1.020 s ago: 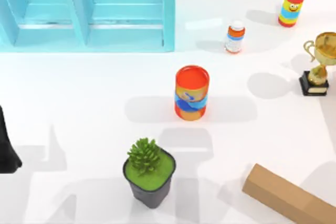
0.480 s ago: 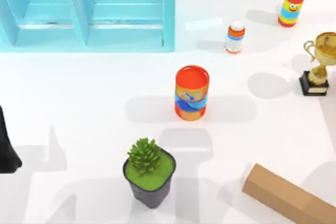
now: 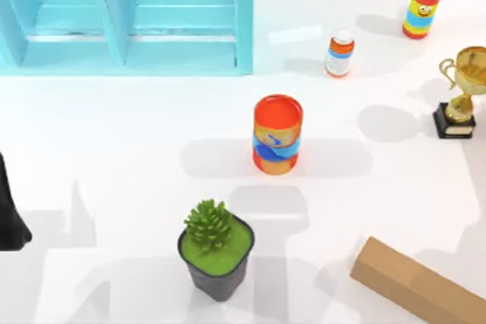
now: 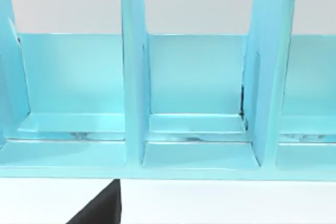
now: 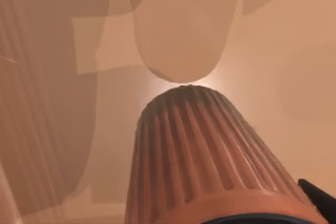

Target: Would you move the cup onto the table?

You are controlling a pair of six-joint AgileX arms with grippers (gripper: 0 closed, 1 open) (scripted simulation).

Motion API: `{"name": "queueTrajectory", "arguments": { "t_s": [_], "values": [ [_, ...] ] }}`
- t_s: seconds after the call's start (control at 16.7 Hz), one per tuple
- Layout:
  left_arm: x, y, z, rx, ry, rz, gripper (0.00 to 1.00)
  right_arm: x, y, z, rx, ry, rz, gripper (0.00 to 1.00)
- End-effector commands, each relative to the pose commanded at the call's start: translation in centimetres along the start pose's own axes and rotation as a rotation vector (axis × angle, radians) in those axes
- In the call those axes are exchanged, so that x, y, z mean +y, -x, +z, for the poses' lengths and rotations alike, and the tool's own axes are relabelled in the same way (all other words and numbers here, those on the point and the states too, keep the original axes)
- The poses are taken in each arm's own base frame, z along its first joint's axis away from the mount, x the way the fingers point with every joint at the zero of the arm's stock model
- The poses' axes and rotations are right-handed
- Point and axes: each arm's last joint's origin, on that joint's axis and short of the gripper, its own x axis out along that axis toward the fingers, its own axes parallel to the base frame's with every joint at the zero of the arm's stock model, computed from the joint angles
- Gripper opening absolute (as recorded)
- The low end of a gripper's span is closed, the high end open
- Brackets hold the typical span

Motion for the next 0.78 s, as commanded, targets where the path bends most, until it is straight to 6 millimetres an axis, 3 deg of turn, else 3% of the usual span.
{"name": "queueTrajectory", "arguments": {
  "t_s": [0.42, 0.6, 0.78],
  "values": [
    [0.0, 0.0, 0.0, 0.0, 0.0, 0.0, 1.0, 6.2, 5.3, -0.3, -0.026, 0.059, 0.001, 0.0],
    [0.0, 0.0, 0.0, 0.0, 0.0, 0.0, 1.0, 8.0, 6.1, 0.0, -0.038, 0.113, -0.002, 0.0],
    [0.0, 0.0, 0.0, 0.0, 0.0, 0.0, 1.0, 8.2, 6.2, 0.0, -0.039, 0.118, -0.003, 0.0]
  ]
}}
